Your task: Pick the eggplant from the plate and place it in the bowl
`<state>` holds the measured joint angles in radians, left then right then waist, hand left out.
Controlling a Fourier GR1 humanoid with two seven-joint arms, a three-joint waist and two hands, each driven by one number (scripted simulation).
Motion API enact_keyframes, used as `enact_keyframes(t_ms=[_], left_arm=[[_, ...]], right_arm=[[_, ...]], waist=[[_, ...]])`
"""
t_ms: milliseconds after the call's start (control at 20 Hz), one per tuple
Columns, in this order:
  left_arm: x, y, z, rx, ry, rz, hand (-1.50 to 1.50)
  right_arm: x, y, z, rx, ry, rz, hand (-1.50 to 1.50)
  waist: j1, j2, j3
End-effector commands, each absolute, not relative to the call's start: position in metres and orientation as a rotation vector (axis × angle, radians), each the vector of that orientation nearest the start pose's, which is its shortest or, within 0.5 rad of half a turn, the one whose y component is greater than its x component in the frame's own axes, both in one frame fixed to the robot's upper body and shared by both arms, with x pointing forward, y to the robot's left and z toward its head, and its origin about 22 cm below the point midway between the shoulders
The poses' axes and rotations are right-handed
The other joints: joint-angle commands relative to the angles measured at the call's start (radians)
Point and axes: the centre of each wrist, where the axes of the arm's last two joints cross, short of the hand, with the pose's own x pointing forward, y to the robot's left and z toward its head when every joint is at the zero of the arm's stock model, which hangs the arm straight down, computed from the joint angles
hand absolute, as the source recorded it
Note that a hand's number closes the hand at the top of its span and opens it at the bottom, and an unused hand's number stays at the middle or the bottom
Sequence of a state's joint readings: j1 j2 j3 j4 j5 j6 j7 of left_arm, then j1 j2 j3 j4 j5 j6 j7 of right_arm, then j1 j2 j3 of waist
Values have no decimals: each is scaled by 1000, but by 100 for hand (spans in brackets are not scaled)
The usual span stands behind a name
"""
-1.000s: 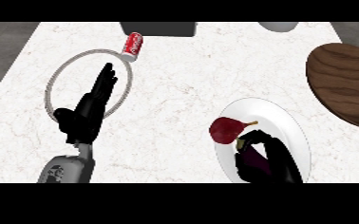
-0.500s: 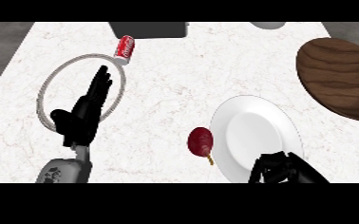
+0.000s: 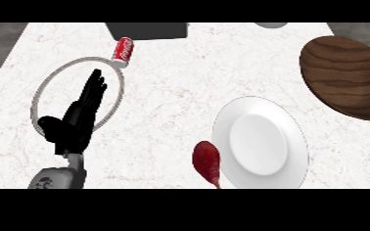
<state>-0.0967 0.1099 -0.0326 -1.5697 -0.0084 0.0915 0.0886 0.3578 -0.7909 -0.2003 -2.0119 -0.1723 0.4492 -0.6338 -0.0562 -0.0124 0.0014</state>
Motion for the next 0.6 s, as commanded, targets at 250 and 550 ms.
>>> enact_keyframes(t_ms=[250, 550], left_arm=[[264, 217, 20, 83, -1581, -113, 0], [277, 213, 45, 75, -1596, -100, 0]], right_arm=[[143, -466, 234, -89, -2071, 907, 150], [167, -449, 256, -216, -2031, 846, 150]], waist=[[41, 10, -2], [57, 13, -2]])
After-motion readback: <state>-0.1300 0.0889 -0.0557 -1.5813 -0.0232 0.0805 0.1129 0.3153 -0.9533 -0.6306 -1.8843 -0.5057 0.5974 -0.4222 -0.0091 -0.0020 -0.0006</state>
